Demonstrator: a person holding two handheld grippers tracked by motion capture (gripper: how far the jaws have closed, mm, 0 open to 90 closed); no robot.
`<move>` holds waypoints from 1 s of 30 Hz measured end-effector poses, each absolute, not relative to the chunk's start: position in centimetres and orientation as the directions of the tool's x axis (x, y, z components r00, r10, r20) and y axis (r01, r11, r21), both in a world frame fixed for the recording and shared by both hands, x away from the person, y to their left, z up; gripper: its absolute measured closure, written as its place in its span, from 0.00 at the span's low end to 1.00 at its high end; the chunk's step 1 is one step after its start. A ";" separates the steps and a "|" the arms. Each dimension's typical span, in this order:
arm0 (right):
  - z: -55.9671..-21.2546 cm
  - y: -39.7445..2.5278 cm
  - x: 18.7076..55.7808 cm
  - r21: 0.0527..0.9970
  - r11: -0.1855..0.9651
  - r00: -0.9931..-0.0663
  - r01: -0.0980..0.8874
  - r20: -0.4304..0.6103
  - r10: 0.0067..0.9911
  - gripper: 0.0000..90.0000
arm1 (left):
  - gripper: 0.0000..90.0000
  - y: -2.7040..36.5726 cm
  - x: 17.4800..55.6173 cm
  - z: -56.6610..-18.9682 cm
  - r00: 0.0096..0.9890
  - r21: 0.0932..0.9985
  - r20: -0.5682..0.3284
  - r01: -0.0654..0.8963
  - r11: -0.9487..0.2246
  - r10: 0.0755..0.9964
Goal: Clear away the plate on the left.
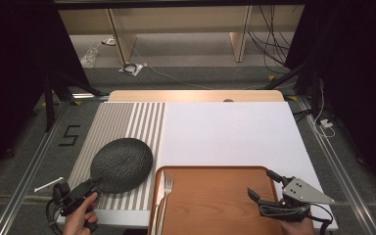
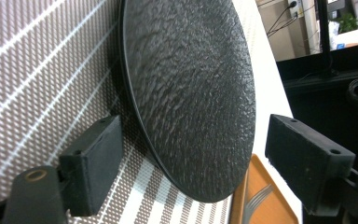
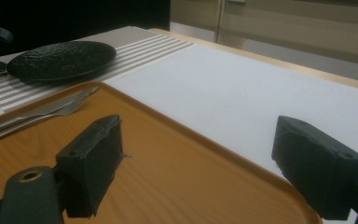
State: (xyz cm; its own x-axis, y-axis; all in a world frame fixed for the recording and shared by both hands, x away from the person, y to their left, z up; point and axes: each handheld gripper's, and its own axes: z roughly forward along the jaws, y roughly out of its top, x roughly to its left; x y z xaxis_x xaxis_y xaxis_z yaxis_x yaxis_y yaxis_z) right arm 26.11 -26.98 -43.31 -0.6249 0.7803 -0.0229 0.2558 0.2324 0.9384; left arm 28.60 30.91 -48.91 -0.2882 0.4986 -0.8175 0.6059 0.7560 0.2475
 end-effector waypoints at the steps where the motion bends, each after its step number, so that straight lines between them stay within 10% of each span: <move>1: -43.3 -27.0 26.1 0.938 0.232 -0.625 0.256 -0.023 0.780 0.19 | 0.22 30.9 28.6 -49.0 -0.291 0.239 -0.823 0.603 0.761 0.489; 30: -43.4 -26.8 26.2 0.937 0.235 -0.627 0.260 -0.021 0.778 0.19 | 0.46 30.1 28.2 -50.8 -0.337 0.090 -0.886 0.548 0.832 0.318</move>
